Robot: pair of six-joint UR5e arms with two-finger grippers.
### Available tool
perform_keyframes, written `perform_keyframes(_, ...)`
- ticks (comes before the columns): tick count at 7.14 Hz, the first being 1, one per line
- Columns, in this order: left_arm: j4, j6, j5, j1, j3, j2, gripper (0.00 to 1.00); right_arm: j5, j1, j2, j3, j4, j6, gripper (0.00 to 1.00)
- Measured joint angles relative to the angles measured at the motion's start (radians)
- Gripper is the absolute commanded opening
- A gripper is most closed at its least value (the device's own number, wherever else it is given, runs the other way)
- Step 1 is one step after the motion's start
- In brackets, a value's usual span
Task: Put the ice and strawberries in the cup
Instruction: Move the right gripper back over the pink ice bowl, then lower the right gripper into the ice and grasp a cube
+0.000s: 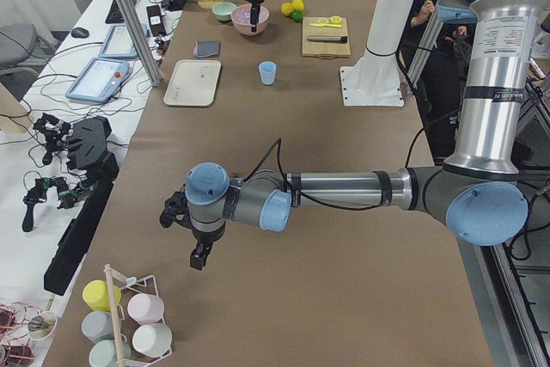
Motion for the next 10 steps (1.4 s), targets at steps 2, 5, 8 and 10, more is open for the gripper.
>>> perform_keyframes(2, 0.0, -0.003, 0.0, 0.0, -0.002, -0.001, 0.98, -0.005, 0.081, -0.086, 0.017, -0.044, -0.044, 0.98)
perform_keyframes(5, 0.0, -0.003, 0.0, 0.0, -0.007, -0.005, 0.98, -0.013, 0.148, -0.186, 0.003, -0.044, 0.16, 0.94)
perform_keyframes(8, -0.001, -0.004, 0.0, 0.0, -0.011, -0.011, 0.98, -0.038, 0.14, -0.204, -0.089, 0.023, 0.318, 0.86)
perform_keyframes(10, -0.002, -0.003, 0.0, 0.0, -0.012, -0.012, 0.98, -0.052, 0.115, -0.202, -0.169, 0.104, 0.358, 0.81)
